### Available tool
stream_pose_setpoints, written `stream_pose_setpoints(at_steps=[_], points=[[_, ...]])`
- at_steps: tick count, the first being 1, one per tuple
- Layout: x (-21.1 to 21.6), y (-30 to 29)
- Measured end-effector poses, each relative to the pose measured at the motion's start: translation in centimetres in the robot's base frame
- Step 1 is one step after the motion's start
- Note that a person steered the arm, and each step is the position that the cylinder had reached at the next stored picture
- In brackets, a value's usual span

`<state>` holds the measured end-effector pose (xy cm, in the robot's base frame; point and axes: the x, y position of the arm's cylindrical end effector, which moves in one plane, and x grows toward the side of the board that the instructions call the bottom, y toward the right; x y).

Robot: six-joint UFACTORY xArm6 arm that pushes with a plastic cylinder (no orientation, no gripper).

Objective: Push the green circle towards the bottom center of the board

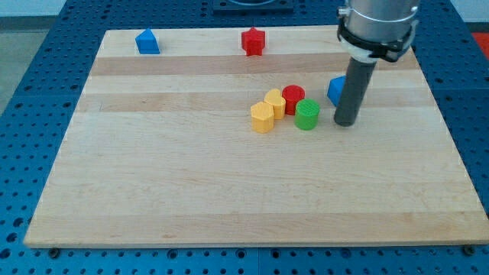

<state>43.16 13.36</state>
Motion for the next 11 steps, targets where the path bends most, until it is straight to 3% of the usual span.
stream_pose_setpoints(at_steps=[3,6,9,11], points=[[-1.1,-6.4],[6.3,-13.7],[14.4,-14.8],[14.4,-15.4]])
